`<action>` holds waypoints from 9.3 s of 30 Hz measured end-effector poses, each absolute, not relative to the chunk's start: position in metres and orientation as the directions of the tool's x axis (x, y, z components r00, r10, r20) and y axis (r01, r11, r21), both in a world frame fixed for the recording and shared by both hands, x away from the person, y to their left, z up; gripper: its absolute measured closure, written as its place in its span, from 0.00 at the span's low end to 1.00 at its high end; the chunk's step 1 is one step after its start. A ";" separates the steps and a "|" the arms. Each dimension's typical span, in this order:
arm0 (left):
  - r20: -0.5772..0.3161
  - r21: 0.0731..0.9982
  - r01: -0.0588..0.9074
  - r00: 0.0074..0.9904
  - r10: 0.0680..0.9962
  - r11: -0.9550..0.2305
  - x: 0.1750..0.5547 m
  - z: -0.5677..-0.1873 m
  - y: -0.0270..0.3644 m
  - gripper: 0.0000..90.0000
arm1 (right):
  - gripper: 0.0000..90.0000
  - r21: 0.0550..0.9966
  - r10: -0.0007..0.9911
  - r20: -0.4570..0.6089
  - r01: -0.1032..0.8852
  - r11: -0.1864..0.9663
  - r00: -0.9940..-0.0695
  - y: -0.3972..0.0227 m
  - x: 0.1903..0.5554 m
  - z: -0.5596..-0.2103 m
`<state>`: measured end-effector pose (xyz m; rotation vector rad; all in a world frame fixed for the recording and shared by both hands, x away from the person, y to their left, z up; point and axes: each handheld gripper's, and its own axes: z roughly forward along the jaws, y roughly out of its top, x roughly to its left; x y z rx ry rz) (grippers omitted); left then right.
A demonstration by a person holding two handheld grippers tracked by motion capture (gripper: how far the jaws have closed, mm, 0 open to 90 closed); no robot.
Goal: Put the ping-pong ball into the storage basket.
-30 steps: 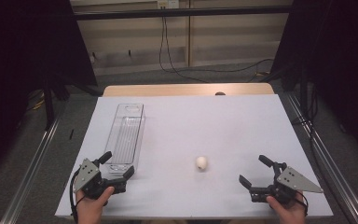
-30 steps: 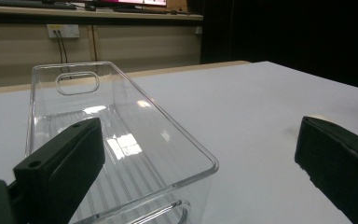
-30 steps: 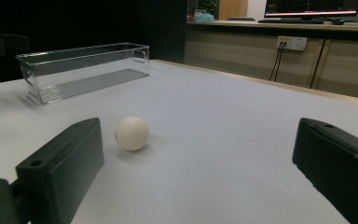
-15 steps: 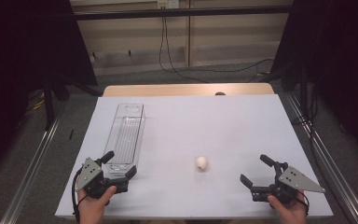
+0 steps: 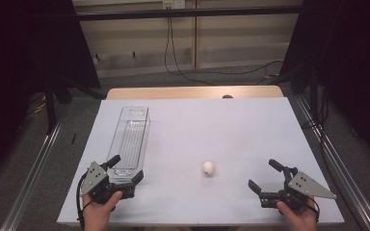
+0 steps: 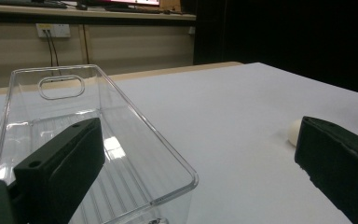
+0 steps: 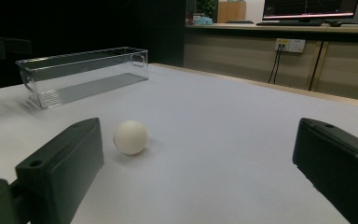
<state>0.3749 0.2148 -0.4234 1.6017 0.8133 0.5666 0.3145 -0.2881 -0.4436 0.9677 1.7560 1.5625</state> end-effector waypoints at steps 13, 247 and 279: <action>-0.081 0.977 0.202 0.647 0.758 -0.068 0.374 -0.419 0.207 0.02 | 0.02 0.991 0.825 0.039 0.126 0.039 -0.563 -0.289 0.314 -0.443; -0.101 0.929 0.284 0.812 0.575 -0.239 0.414 -0.440 0.039 0.02 | 0.02 0.991 0.814 0.064 0.130 0.014 -0.578 -0.291 0.315 -0.442; -0.106 0.919 0.300 0.815 0.569 -0.257 0.418 -0.444 0.031 0.02 | 0.02 0.992 0.813 0.062 0.127 0.015 -0.579 -0.291 0.315 -0.441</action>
